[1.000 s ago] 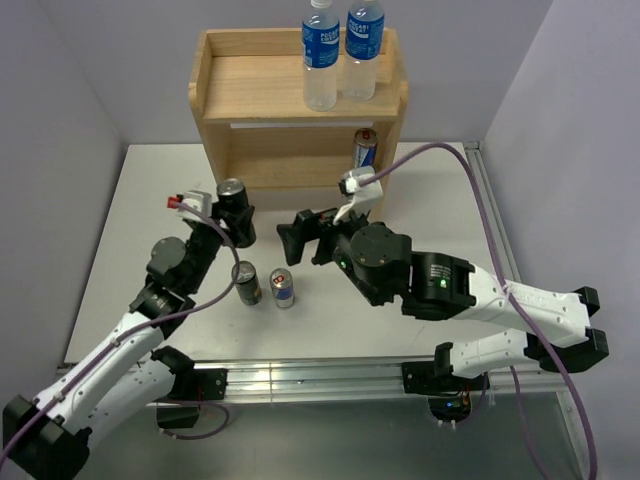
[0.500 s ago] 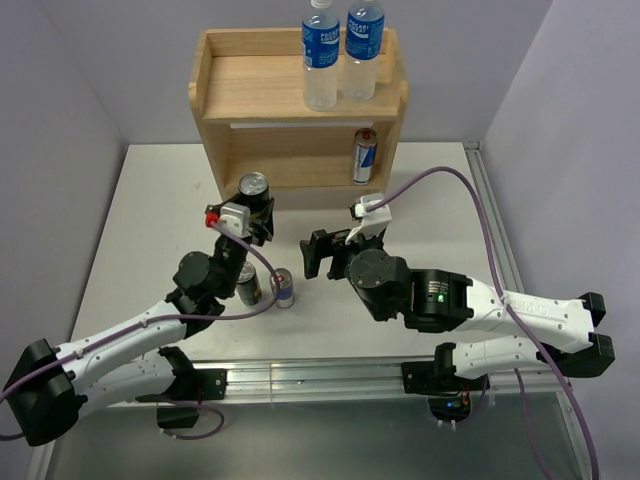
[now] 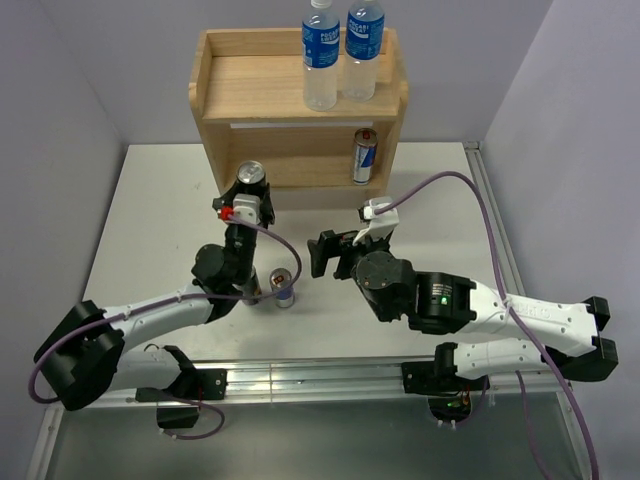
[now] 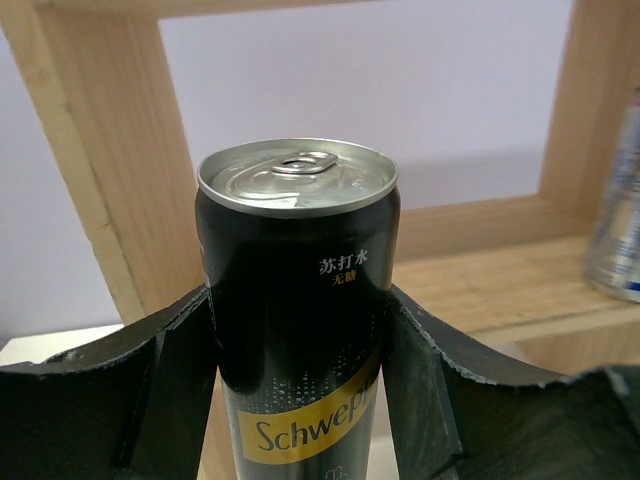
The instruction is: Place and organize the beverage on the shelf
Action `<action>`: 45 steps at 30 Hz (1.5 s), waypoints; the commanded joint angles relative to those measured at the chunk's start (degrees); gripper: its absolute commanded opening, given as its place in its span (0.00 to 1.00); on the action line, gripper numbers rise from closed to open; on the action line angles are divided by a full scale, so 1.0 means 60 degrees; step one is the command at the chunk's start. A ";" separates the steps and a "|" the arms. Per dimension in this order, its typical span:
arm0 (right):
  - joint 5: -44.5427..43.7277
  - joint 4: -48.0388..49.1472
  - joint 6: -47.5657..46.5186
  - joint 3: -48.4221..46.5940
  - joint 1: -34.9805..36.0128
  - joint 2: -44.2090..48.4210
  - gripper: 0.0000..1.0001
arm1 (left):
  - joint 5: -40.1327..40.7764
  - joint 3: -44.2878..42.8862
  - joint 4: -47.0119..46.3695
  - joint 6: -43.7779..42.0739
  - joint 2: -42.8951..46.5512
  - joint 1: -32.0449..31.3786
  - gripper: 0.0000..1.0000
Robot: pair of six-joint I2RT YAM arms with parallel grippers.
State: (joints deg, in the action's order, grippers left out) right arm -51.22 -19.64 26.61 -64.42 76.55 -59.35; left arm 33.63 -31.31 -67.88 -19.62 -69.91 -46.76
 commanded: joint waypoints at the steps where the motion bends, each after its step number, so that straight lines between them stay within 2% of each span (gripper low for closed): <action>1: -0.0325 0.0270 0.0194 0.0219 -0.0102 0.0312 0.99 | -0.0519 -0.0904 -0.1770 0.0704 0.0036 0.0657 0.00; 10: -0.0062 0.0475 0.0194 0.0630 -0.0410 0.0356 0.99 | -0.1239 -0.1592 -0.1153 0.1511 -0.0506 0.1538 0.00; 27: 0.0348 0.0622 0.0194 0.1142 -0.1011 0.0693 0.99 | -0.1840 -0.3408 -0.0113 0.1995 -0.2191 0.2329 0.00; 45: 0.0612 0.0754 0.0252 0.1318 -0.1260 0.0591 0.99 | -0.1884 -0.3790 0.0165 0.2639 -0.2997 0.3369 0.00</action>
State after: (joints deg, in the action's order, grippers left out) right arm -47.16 -17.28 27.40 -56.77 69.34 -55.75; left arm 23.55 -49.98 -61.19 -5.65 -88.42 -27.90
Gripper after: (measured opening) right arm 0.990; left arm 0.631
